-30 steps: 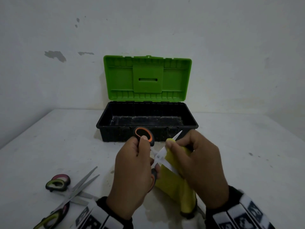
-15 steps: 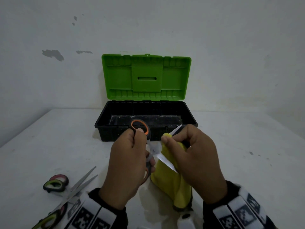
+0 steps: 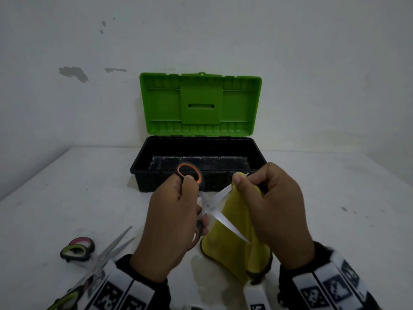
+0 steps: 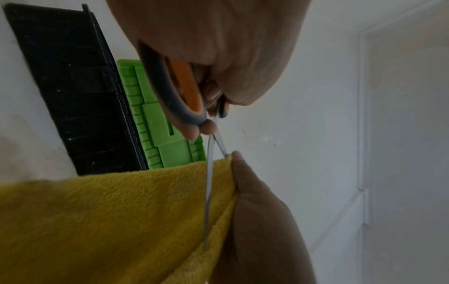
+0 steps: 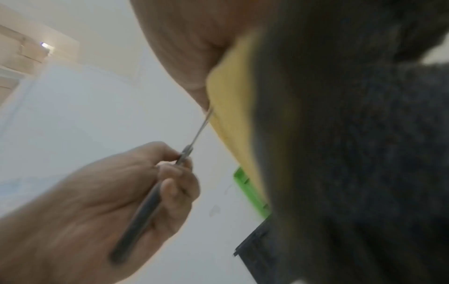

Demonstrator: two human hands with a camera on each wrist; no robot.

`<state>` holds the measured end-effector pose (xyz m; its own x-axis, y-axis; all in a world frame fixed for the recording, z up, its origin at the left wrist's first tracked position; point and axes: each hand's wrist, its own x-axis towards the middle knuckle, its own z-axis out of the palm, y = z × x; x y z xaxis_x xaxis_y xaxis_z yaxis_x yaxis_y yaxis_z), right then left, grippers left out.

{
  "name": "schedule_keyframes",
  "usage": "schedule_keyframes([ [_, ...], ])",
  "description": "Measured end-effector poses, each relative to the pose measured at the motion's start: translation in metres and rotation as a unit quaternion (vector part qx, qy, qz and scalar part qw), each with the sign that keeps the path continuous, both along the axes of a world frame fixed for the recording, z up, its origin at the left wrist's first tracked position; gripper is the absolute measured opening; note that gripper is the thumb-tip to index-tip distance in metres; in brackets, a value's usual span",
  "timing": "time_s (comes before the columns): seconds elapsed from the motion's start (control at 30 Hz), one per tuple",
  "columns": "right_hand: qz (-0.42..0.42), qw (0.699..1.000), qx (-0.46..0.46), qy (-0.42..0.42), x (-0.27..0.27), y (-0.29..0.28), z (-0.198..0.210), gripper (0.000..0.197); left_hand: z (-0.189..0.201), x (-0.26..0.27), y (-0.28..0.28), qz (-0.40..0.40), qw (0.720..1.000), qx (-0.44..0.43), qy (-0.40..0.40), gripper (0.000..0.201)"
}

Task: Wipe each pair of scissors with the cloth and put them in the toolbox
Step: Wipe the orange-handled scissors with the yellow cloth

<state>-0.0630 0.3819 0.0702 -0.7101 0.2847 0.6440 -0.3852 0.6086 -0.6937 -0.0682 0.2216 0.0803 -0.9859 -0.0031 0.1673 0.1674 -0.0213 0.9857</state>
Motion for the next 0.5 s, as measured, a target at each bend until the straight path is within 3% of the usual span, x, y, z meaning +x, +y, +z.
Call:
schedule_keyframes([
  [0.1,0.03,0.999,0.017,0.009,0.005,-0.008,-0.001,0.026,0.001,0.0,-0.002,0.001,1.0,-0.002,0.006,0.032],
  [0.27,-0.01,0.999,-0.031,0.0,-0.005,-0.001,0.001,0.027,0.001,-0.002,-0.001,0.001,1.0,0.003,0.009,0.033],
  [0.4,0.027,0.999,0.016,0.009,0.008,-0.017,-0.003,0.026,-0.002,0.0,-0.002,0.01,1.0,-0.007,0.02,0.035],
  [0.5,0.009,1.0,-0.005,-0.005,0.002,-0.008,-0.001,0.026,0.0,0.003,-0.003,0.014,1.0,-0.013,0.021,0.036],
])
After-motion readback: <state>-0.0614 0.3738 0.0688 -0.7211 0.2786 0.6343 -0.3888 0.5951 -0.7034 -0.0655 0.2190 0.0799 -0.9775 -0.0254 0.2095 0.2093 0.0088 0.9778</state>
